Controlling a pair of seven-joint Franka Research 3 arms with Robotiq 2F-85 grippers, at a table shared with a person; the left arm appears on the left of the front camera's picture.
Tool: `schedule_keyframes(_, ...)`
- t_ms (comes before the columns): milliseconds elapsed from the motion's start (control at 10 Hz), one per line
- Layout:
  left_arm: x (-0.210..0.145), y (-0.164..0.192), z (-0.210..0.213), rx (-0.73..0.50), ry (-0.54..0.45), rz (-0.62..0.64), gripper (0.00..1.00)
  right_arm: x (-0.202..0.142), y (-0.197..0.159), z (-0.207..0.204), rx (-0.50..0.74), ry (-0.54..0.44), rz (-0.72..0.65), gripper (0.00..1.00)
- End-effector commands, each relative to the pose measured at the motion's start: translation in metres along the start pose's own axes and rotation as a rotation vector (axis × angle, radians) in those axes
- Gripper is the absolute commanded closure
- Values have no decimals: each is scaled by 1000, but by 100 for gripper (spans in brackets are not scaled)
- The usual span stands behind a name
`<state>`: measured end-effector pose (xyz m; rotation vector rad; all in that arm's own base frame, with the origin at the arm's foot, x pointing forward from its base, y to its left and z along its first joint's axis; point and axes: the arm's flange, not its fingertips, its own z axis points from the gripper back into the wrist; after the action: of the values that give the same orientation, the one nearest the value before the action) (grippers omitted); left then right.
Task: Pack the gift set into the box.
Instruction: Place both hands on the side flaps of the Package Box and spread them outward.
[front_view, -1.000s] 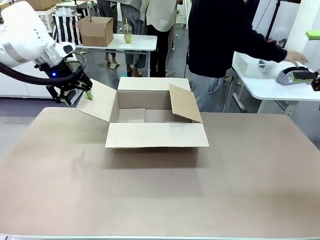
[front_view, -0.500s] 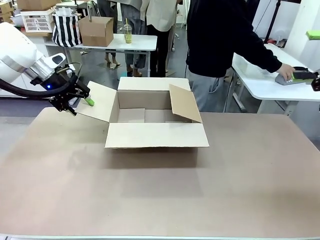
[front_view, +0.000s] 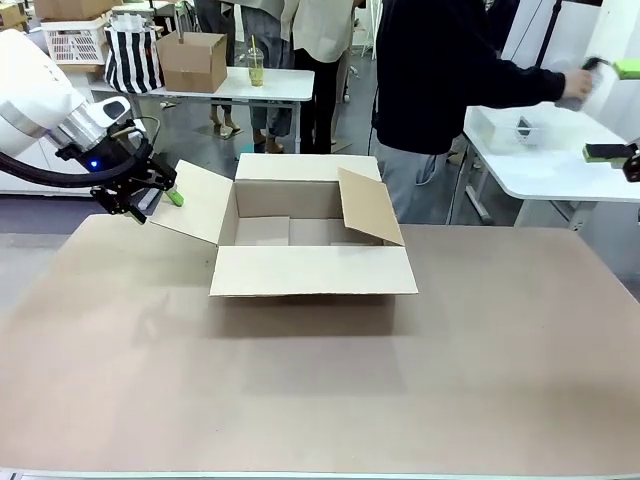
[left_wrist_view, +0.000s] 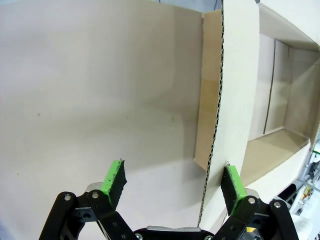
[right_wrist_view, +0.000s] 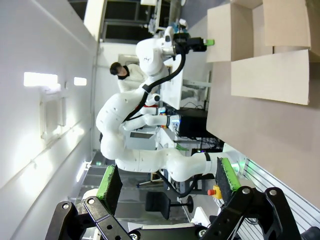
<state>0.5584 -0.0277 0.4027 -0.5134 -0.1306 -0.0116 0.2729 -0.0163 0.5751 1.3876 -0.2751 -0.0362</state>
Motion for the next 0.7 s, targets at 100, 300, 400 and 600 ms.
schedule_keyframes(100,-1,-2,1,16,0,10,0,15,32,-65,-270,91,-50,0)
schedule_keyframes(300,-1,-2,1,16,0,10,0,46,47,-141,-445,131,-7,0)
schedule_keyframes(400,-1,-2,1,16,0,10,0,59,49,-180,-597,135,8,0)
schedule_keyframes(600,-1,-2,1,16,0,10,0,78,52,-249,-1016,84,64,0)
